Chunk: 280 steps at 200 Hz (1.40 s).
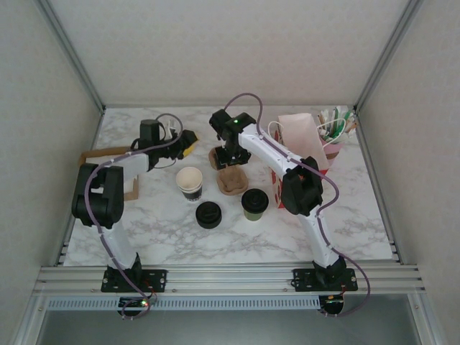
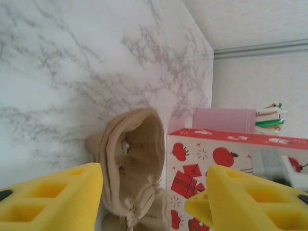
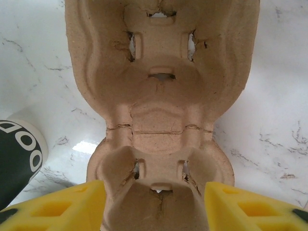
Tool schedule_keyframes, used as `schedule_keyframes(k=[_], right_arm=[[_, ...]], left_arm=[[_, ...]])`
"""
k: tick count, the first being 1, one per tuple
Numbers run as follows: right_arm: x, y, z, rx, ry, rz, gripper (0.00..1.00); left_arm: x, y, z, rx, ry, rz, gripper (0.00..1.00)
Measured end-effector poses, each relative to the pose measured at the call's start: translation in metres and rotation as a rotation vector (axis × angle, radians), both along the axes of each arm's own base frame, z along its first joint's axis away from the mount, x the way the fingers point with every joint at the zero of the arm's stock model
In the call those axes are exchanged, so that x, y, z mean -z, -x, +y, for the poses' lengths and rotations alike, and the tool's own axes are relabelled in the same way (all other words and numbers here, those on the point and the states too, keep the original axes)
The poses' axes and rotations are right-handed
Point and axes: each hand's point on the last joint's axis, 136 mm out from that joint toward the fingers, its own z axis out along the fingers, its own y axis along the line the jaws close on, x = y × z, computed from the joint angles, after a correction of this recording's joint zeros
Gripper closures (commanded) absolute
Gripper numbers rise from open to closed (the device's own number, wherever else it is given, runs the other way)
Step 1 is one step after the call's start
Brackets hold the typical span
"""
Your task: Pack the takeout coffee
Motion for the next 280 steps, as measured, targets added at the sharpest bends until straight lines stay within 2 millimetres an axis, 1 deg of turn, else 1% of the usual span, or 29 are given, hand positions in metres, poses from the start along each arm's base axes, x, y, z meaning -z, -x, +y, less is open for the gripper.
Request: schedule_keyframes(k=[17,31,54,80,114,134,154,174,195,230,258,280], right_arm=[[0.002,-0.001,0.001,0.000,0.002,0.002,0.45],[0.004,-0.001,0.001,0.002,0.005,0.005,0.47],[0.006,-0.003,0.002,0.009,0.005,0.007,0.48],[0.009,-0.004,0.003,0.016,0.007,0.010,0.52],[0.009,-0.003,0.002,0.021,0.015,0.018,0.54],[0.009,-0.003,0.002,0.024,0.015,0.019,0.54],[0.009,-0.003,0.001,0.029,0.013,0.018,0.54],[0.009,-0.003,-0.004,0.039,0.016,0.022,0.54],[0.006,-0.003,-0.009,0.055,0.013,0.021,0.55],[0.003,-0.002,-0.016,0.069,0.009,0.019,0.55],[0.003,0.000,-0.019,0.075,0.003,0.018,0.55],[0.007,0.001,-0.023,0.080,0.005,0.026,0.56]], left_arm=[[0.010,0.012,-0.003,0.013,0.030,0.027,0.42],[0.015,0.019,-0.006,0.024,0.041,0.050,0.46],[0.015,0.021,-0.010,0.040,0.033,0.047,0.46],[0.016,0.025,-0.021,0.077,-0.002,0.051,0.46],[0.001,0.018,-0.034,0.108,-0.054,0.019,0.49],[-0.006,0.013,-0.036,0.111,-0.082,0.007,0.50],[-0.006,0.008,-0.036,0.108,-0.122,0.016,0.49],[0.000,0.004,-0.040,0.114,-0.160,0.031,0.45],[0.013,0.005,-0.045,0.125,-0.187,0.066,0.42],[0.029,0.003,-0.050,0.135,-0.217,0.122,0.43],[0.031,0.002,-0.059,0.147,-0.236,0.131,0.45],[0.033,0.002,-0.062,0.150,-0.253,0.139,0.46]])
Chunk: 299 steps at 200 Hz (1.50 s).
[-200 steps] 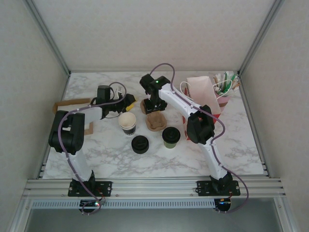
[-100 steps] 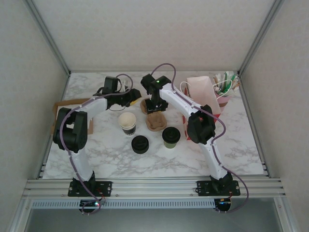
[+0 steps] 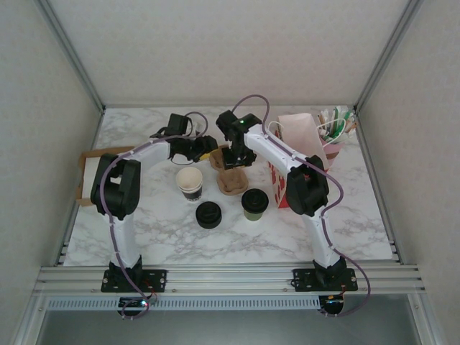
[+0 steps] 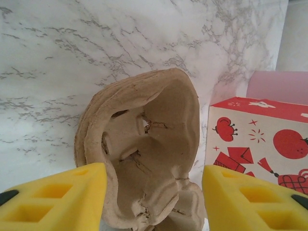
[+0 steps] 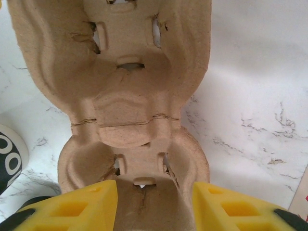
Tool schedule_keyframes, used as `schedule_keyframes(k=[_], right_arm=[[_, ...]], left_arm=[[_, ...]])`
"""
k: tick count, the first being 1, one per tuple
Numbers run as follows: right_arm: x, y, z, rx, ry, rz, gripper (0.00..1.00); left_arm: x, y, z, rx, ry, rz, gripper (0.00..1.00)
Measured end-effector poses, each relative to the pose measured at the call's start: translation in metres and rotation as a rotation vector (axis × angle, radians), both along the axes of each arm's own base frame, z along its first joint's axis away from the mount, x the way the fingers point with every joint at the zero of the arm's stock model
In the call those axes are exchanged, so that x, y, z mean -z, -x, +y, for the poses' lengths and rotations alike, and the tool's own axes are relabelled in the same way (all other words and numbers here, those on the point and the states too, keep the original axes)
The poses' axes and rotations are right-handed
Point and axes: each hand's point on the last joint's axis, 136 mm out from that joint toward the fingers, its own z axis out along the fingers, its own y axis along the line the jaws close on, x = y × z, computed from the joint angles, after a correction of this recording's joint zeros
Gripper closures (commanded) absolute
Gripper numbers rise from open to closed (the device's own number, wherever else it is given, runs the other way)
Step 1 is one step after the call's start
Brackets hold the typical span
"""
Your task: Pack the takeout coffee
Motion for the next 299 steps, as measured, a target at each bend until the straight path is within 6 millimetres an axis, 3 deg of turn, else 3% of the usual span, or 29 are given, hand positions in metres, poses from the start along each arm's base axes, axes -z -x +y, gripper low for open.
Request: schedule_keyframes(k=[101,164,201,299], right_arm=[[0.007,0.000,-0.006,0.014,-0.020,0.010,0.56],[0.001,-0.002,-0.006,0.017,-0.041,-0.004,0.57],[0.003,0.000,-0.006,0.016,-0.047,0.007,0.57],[0.004,0.001,-0.005,0.016,-0.050,0.013,0.58]], left_arm=[[0.009,0.000,0.006,-0.030,-0.078,0.039,0.42],[0.008,-0.004,-0.003,-0.016,-0.079,0.035,0.50],[0.012,-0.003,-0.003,-0.015,-0.085,0.043,0.45],[0.009,-0.002,-0.003,-0.014,-0.085,0.040,0.43]])
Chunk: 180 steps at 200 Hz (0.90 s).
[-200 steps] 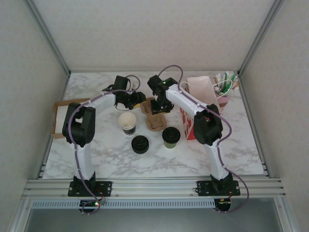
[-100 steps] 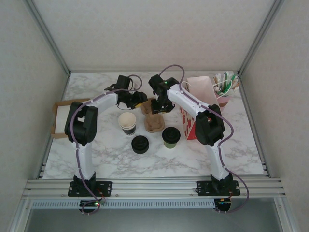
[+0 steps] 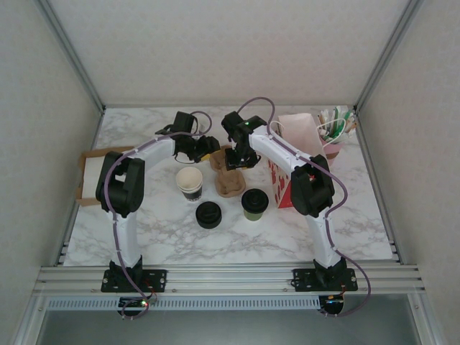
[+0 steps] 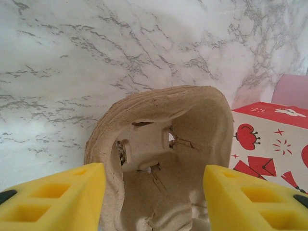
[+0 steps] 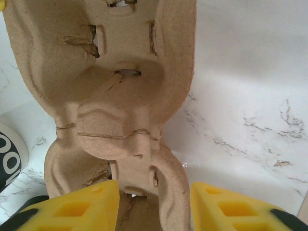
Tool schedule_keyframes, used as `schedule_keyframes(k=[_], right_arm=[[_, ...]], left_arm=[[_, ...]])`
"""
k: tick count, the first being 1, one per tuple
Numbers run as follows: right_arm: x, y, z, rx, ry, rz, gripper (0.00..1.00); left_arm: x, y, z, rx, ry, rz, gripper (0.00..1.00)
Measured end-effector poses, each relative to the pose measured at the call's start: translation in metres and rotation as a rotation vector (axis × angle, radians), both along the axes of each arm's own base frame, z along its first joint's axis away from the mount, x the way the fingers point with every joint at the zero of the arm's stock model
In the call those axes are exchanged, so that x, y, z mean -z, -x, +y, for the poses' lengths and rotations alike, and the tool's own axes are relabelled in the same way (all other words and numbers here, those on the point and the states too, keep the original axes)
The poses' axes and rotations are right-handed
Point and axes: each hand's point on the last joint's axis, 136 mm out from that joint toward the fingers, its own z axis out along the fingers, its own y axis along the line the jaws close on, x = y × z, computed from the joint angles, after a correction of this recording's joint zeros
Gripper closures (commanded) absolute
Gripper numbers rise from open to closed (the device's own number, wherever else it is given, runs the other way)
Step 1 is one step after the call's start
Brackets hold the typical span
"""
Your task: Pack the takeout coffee
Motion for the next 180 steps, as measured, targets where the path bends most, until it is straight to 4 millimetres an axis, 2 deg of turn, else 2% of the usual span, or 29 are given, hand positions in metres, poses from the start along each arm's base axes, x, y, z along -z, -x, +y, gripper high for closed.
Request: schedule_keyframes(k=[51,144,180], right_arm=[[0.0000,0.0000,0.0000,0.000,0.000,0.000,0.58],[0.0000,0.0000,0.0000,0.000,0.000,0.000,0.59],[0.0000,0.0000,0.0000,0.000,0.000,0.000,0.60]], left_arm=[[-0.0067,-0.0002,-0.0001,0.000,0.004,-0.013,0.38],[-0.0066,0.0008,0.0008,-0.002,-0.001,-0.009,0.44],[-0.0064,0.0010,0.0005,-0.001,-0.001,-0.009,0.43]])
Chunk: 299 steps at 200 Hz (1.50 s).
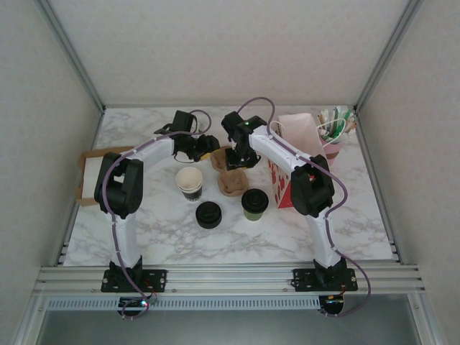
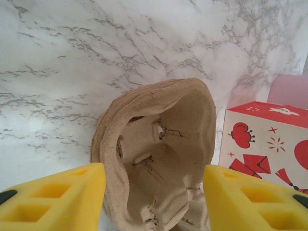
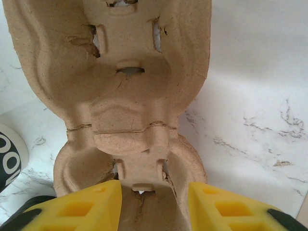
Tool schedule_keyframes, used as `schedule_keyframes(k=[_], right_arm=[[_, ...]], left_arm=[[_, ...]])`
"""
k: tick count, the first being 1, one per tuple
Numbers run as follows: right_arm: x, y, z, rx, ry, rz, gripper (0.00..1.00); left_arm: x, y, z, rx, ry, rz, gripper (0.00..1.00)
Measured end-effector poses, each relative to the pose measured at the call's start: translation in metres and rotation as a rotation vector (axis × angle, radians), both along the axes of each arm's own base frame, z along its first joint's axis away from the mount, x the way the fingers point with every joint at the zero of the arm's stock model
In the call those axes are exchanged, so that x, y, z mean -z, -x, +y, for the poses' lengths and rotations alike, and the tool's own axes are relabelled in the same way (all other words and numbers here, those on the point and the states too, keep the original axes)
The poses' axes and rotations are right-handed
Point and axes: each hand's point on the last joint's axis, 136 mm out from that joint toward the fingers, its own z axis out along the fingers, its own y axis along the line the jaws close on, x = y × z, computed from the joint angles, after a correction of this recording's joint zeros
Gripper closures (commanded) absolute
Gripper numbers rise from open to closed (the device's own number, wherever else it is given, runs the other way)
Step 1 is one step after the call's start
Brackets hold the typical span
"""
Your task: Pack the takeout coffee
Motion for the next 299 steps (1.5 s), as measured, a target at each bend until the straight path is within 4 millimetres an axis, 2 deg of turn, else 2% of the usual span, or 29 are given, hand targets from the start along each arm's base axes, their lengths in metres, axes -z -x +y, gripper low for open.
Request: schedule_keyframes(k=[71,165,223,275,299], right_arm=[[0.000,0.000,0.000,0.000,0.000,0.000,0.60],[0.000,0.000,0.000,0.000,0.000,0.000,0.60],[0.001,-0.001,-0.002,0.004,0.001,0.002,0.60],[0.004,-0.001,-0.002,0.004,0.001,0.003,0.60],[0.004,-0.001,-0.001,0.004,-0.008,0.003,0.60]], left_arm=[[0.004,0.001,0.002,-0.003,-0.014,0.006,0.41],[0.010,0.003,-0.001,0.010,-0.027,0.012,0.51],[0.015,0.005,-0.003,0.015,-0.031,0.021,0.51],[0.018,0.005,-0.003,0.018,-0.034,0.025,0.64],[0.019,0.005,-0.003,0.020,-0.035,0.025,0.66]])
